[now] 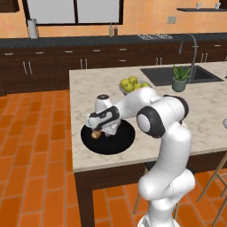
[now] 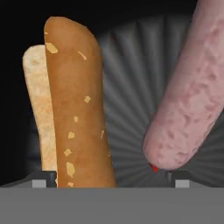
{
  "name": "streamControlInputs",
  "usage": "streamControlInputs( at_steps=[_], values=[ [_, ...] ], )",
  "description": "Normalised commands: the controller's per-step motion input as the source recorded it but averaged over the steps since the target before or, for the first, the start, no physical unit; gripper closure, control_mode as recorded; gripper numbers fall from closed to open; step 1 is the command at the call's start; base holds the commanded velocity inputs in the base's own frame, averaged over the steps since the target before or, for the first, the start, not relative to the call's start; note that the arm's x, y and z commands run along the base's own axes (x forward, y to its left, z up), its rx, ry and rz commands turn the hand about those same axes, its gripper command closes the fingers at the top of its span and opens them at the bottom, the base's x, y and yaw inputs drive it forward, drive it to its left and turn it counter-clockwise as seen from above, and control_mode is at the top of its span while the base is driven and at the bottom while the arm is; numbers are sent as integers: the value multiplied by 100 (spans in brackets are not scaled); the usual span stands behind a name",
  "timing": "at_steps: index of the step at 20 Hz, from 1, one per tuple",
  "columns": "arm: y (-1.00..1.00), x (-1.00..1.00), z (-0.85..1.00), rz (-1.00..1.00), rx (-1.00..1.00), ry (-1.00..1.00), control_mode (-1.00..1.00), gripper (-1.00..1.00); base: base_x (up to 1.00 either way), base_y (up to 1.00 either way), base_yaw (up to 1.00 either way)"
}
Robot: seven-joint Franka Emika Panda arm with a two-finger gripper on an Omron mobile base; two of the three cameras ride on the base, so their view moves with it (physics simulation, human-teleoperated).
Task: Place one bun and one sausage from the bowl on each plate.
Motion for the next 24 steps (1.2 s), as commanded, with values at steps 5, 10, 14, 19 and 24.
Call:
streamControlInputs(
  at_steps=[5,10,14,19,24],
  values=[
    [1,0,-22,-2,0,-4,-100,100,0,0,0],
    [6,0,-2,-3,0,-3,-100,100,0,0,0],
    [11,-11,23,-3,-7,-2,-100,100,0,0,0],
    [-2,-67,81,0,0,-3,-100,100,0,0,0],
    [-71,-99,74,-9,8,-3,-100,100,0,0,0]
  ],
)
